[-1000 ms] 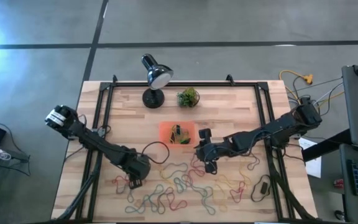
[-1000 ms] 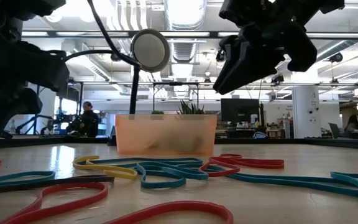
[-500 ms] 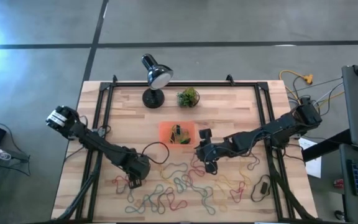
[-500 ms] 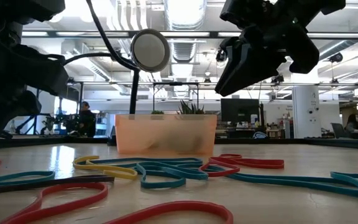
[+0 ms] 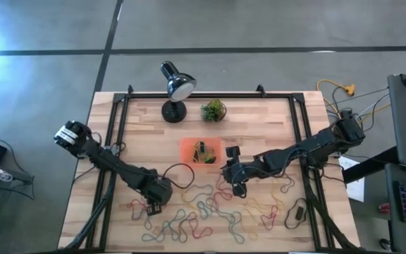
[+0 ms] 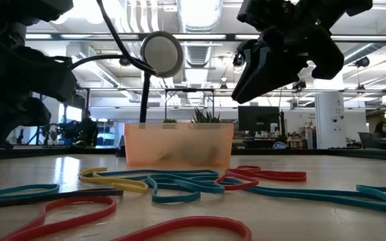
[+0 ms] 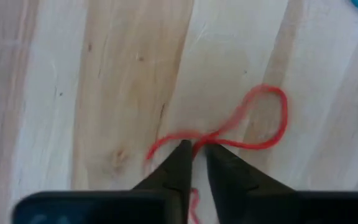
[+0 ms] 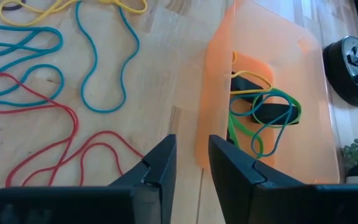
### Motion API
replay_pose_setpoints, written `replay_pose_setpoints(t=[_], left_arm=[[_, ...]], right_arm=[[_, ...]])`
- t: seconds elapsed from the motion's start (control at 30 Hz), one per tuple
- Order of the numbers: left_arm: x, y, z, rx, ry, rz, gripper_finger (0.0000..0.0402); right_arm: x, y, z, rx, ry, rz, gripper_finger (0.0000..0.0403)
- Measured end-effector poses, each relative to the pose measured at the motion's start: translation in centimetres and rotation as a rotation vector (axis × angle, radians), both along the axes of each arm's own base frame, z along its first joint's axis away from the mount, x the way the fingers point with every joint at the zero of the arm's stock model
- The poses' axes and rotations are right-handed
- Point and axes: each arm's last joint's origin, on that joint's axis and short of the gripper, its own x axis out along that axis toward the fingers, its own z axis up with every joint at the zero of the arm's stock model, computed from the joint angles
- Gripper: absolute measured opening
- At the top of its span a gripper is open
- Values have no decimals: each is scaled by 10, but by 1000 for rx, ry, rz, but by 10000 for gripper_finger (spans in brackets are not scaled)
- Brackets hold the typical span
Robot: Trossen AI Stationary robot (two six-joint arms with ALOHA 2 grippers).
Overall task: Pick and place rubber bands into bin
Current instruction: Put the red rubberband into the orange bin
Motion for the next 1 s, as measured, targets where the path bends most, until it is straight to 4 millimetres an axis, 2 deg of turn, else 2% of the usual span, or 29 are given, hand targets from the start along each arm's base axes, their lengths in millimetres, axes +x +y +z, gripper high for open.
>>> replay_pose_setpoints(t=[0.07,0.4,0.53,0.63,1.0], left_arm=[[0,0,1,5,-3,0,6],[1,3,13,143,-41,-14,0],[6,4,24,260,-68,-17,0],[7,9,31,421,-91,-31,0],[16,2,71,743,-256,-58,0]], right_arm=[[0,0,0,0,-1,0,86],[1,0,1,-2,-3,1,84],[1,0,1,-2,-4,1,78],[1,0,1,-1,-5,1,75],[1,0,1,2,-5,-4,77]])
